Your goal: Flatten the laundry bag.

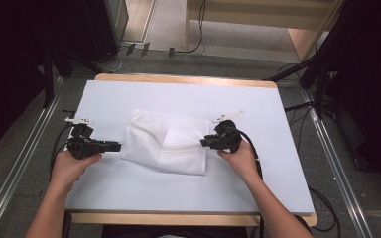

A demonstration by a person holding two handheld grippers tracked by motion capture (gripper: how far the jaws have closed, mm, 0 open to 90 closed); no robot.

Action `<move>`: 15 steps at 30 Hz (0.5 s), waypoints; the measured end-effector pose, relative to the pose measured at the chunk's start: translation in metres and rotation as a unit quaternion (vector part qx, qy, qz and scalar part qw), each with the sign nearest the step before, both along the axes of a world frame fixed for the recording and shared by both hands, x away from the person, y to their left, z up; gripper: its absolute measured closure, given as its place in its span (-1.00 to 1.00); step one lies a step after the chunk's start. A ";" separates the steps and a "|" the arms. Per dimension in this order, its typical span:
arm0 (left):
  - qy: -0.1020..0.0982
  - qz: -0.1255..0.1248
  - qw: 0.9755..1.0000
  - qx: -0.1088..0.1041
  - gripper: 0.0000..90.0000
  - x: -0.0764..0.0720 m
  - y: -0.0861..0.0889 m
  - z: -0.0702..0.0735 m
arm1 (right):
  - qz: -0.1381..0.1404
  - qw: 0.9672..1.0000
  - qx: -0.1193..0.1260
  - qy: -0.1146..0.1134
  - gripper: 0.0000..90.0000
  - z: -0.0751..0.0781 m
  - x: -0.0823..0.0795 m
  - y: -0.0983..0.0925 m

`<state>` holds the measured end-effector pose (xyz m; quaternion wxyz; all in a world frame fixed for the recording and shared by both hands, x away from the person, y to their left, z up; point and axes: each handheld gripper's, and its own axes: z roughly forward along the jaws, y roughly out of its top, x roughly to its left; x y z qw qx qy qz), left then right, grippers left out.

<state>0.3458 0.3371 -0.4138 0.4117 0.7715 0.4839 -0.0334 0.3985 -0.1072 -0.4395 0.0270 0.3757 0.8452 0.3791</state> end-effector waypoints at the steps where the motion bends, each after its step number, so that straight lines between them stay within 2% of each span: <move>1: -0.004 0.001 1.000 0.003 0.44 0.000 0.000 0.002 | -0.001 1.000 0.000 -0.003 0.48 0.001 0.001 0.000; 4: -0.008 0.006 1.000 0.012 0.24 0.006 0.000 0.007 | -0.002 1.000 0.001 -0.011 0.43 0.004 0.003 0.000; 9: -0.011 0.000 1.000 0.018 0.17 0.022 -0.006 0.017 | -0.011 1.000 0.006 -0.008 0.35 0.007 0.012 0.001; 10: -0.011 -0.002 1.000 0.018 0.17 0.025 -0.007 0.018 | -0.010 1.000 0.009 -0.012 0.35 0.006 0.013 0.002; 15: -0.012 -0.010 1.000 0.025 0.11 0.045 -0.018 0.024 | -0.012 1.000 -0.001 -0.008 0.26 0.002 0.023 0.009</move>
